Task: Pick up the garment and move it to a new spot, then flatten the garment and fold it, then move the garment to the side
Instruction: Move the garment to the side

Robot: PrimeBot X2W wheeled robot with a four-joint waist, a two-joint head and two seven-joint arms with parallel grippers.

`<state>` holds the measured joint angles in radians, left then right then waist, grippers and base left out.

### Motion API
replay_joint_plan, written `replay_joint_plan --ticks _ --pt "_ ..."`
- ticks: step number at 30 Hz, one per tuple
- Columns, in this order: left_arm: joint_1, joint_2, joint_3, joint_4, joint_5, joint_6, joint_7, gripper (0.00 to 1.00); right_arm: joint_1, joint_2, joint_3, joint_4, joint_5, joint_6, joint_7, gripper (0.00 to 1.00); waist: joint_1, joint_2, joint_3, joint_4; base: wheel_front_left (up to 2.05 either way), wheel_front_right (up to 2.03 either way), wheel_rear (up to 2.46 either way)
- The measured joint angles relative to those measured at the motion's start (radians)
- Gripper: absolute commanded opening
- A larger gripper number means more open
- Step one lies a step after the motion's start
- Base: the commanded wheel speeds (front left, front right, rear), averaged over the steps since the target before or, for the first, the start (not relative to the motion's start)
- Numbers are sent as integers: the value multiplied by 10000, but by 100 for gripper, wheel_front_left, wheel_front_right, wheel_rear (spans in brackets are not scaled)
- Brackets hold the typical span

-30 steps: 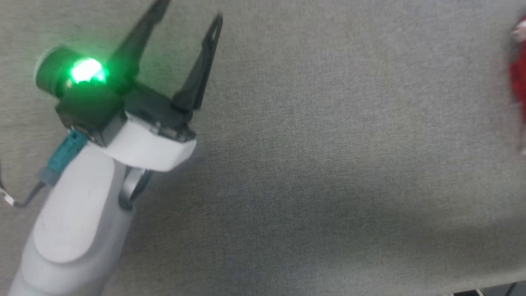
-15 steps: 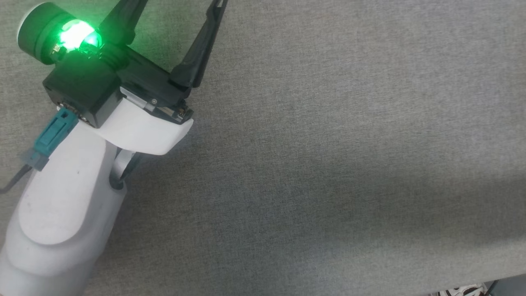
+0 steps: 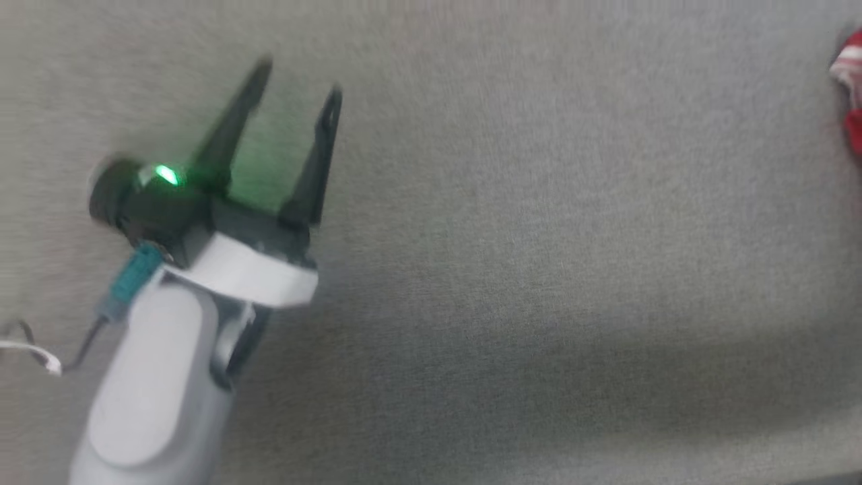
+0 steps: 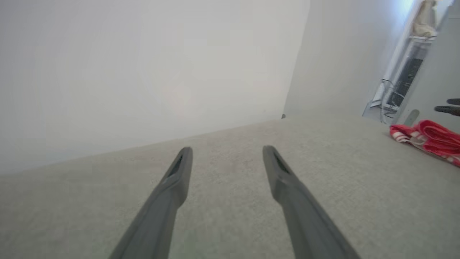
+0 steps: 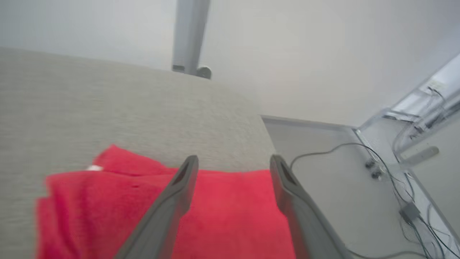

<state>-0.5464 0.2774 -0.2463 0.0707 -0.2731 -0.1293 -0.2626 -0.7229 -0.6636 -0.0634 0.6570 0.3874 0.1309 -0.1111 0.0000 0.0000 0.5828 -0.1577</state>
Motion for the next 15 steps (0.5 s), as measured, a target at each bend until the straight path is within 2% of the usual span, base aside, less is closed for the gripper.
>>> replay_joint_plan --ticks 6,12,15 --pt "1630 -663 690 610 -90 0 0 100 1026 761 859 -692 107 0 -861 100 0 0 -1272 516 0 0 0" --pt "2662 -1072 1164 1055 -245 0 2 100 2206 1645 844 -1101 117 -2 -1323 100 0 1 -2410 1288 0 0 0" --pt "3289 -1156 1467 1239 -322 0 0 100 2912 2376 725 -1436 109 -2 -1457 100 0 0 -3122 1770 0 0 0"
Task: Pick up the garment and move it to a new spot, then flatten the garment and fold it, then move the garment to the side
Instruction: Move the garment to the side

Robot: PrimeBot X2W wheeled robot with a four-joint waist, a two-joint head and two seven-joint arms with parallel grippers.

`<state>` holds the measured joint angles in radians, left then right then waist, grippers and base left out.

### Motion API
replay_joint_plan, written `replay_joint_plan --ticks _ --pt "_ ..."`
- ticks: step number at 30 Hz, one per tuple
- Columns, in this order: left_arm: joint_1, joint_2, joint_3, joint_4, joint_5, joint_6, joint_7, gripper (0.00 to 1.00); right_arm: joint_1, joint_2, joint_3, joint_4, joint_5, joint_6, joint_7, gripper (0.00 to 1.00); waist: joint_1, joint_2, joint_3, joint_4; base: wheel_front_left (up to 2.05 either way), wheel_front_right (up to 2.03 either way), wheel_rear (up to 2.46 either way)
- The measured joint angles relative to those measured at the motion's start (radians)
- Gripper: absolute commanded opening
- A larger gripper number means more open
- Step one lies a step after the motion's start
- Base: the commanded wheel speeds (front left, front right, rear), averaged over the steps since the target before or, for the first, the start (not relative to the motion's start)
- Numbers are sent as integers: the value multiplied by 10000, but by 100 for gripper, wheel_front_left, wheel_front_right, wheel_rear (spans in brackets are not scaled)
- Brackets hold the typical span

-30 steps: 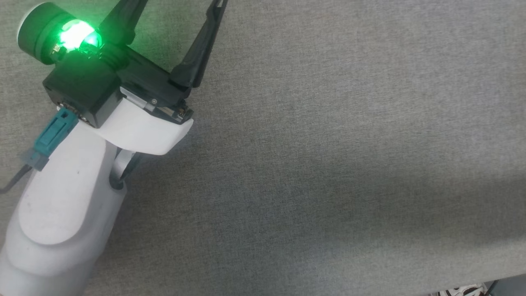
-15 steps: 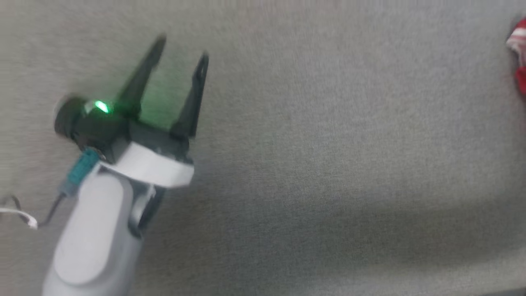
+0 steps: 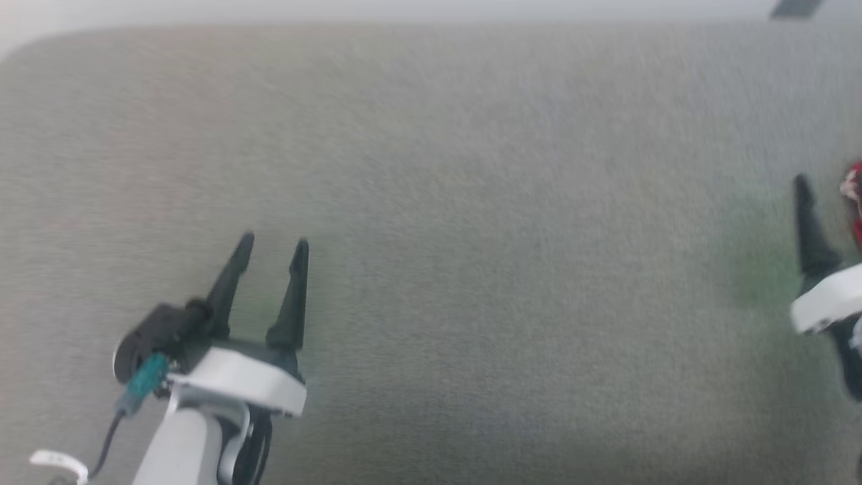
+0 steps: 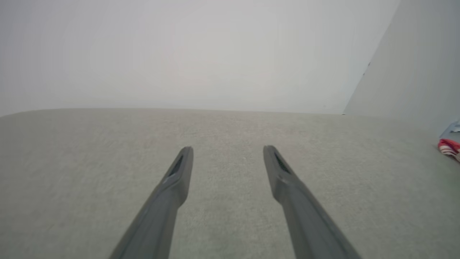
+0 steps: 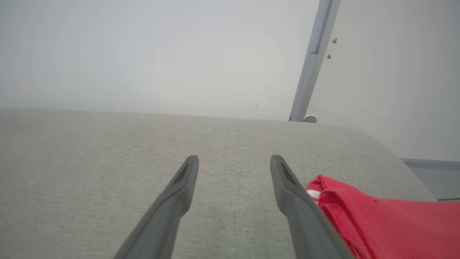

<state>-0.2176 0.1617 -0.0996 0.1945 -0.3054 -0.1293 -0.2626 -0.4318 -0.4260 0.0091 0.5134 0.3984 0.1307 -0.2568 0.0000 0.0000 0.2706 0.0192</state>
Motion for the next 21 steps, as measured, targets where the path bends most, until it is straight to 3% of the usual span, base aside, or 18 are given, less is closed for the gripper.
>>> replay_joint_plan --ticks 7,21 --pt "983 -86 278 29 0 0 2 100 1200 750 -171 -765 -29 0 -38 100 0 0 -1145 557 0 0 0" --pt "2657 -31 702 -564 -13 0 2 100 3280 974 -642 -2222 -221 0 -40 100 0 0 -2482 749 0 0 0"
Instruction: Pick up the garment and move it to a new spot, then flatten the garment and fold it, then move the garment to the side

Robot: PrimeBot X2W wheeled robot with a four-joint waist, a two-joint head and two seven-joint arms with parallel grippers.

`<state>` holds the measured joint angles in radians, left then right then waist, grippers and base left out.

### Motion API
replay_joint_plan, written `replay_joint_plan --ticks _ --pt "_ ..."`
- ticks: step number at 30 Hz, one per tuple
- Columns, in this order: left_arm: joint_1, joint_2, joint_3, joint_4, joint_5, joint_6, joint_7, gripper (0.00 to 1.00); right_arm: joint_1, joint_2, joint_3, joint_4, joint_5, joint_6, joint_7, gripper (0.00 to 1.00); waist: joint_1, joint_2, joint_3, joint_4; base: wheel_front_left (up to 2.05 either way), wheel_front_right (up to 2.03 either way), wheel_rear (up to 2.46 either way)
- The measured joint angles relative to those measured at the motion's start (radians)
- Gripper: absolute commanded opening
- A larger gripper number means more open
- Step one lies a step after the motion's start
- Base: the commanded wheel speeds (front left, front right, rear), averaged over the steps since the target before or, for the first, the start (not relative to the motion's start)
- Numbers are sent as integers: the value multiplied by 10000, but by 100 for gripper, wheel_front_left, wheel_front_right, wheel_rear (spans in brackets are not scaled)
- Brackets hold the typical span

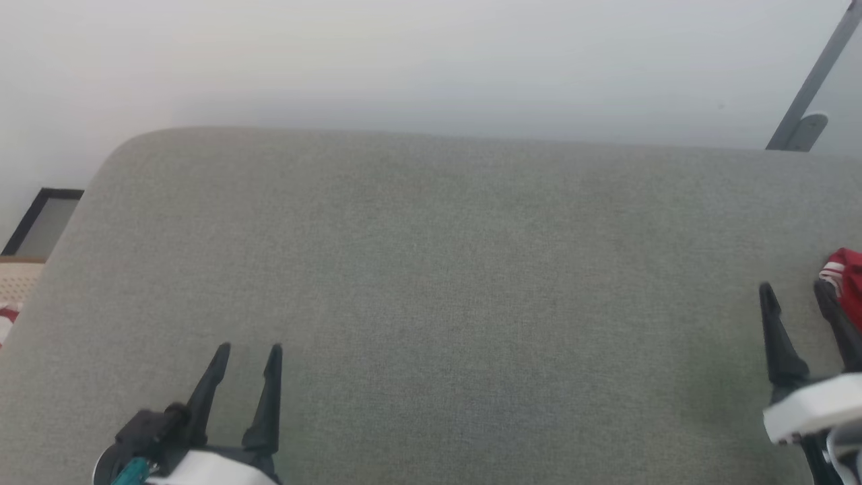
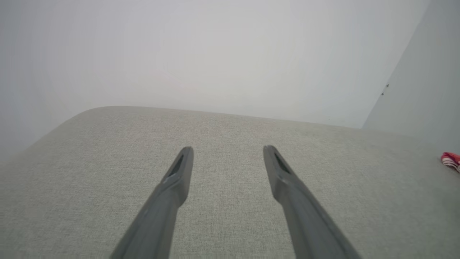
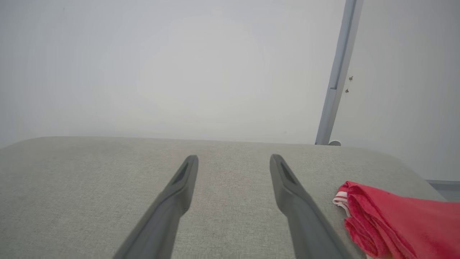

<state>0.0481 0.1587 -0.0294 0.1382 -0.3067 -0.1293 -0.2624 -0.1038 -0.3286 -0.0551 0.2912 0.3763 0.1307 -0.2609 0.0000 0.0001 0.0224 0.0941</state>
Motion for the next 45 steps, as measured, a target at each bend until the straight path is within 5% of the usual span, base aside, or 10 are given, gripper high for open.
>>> replay_joint_plan --ticks 27,28,33,45 --pt "696 -115 514 -606 113 0 0 100 1218 709 -698 -1390 -159 0 554 100 0 0 -192 -190 0 0 0" --pt "699 -159 593 -660 86 0 0 0 1220 725 -675 -1390 -151 0 558 0 0 0 -173 -204 0 0 0" --pt "788 -322 545 -215 58 2 19 0 1437 1022 -598 -947 -130 0 589 0 0 0 -170 -212 0 0 0" --pt "665 -389 568 27 -2010 2 543 0 1390 1313 -600 -836 1766 0 1074 0 0 0 -172 -282 0 0 0"
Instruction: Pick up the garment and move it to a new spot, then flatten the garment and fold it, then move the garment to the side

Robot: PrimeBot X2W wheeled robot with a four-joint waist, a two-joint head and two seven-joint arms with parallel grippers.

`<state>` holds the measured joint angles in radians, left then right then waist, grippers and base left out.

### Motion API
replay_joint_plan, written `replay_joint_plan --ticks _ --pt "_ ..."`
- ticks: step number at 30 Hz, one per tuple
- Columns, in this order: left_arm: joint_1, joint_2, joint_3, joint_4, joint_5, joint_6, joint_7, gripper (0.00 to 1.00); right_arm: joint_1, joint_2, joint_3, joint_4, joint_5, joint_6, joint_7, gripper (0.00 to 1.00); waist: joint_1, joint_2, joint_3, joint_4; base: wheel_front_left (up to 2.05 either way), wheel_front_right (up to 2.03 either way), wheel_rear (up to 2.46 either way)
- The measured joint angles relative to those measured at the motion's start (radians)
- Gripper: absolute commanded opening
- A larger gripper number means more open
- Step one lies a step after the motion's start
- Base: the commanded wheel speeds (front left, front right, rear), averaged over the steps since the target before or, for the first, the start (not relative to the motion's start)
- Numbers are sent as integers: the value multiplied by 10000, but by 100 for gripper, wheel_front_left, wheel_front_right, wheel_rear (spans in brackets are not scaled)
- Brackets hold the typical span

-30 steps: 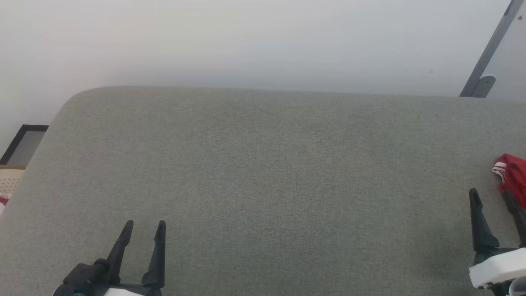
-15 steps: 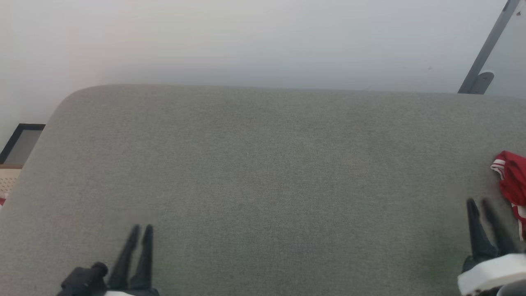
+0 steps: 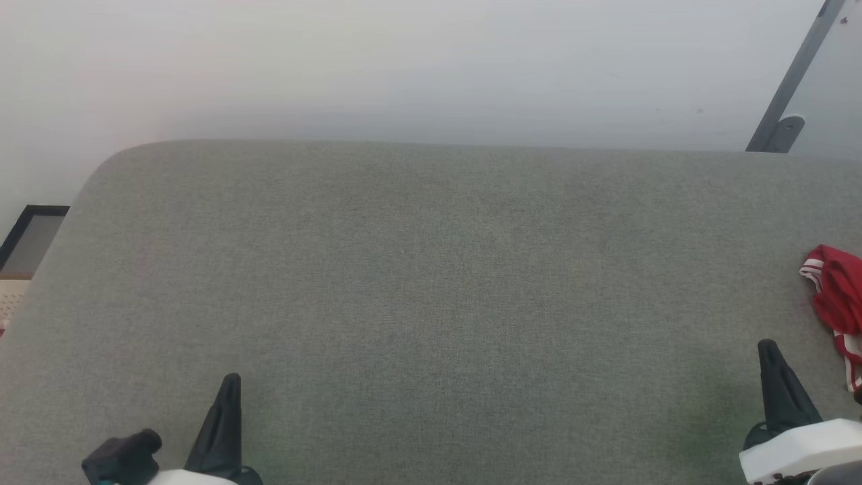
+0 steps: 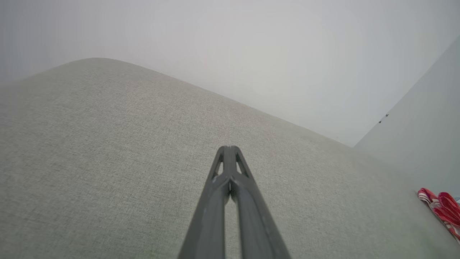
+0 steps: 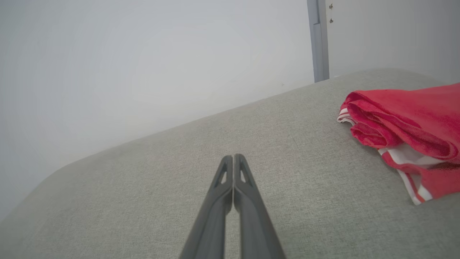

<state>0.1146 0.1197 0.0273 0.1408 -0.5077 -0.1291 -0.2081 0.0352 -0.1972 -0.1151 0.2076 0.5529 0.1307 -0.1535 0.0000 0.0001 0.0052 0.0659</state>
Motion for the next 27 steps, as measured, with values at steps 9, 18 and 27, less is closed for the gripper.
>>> replay_joint_plan --ticks 9,18,27 --pt "-276 -56 58 165 -1386 0 364 0 -198 174 4 38 1331 -2 318 0 0 0 -3 -52 0 0 0" --pt "-545 -98 107 270 -2673 0 686 0 -352 343 6 88 2533 -2 621 0 0 0 -4 -104 0 0 0" --pt "-779 -159 171 374 -3954 0 1026 0 -482 508 8 136 3737 -2 940 0 0 0 -5 -162 0 0 0"
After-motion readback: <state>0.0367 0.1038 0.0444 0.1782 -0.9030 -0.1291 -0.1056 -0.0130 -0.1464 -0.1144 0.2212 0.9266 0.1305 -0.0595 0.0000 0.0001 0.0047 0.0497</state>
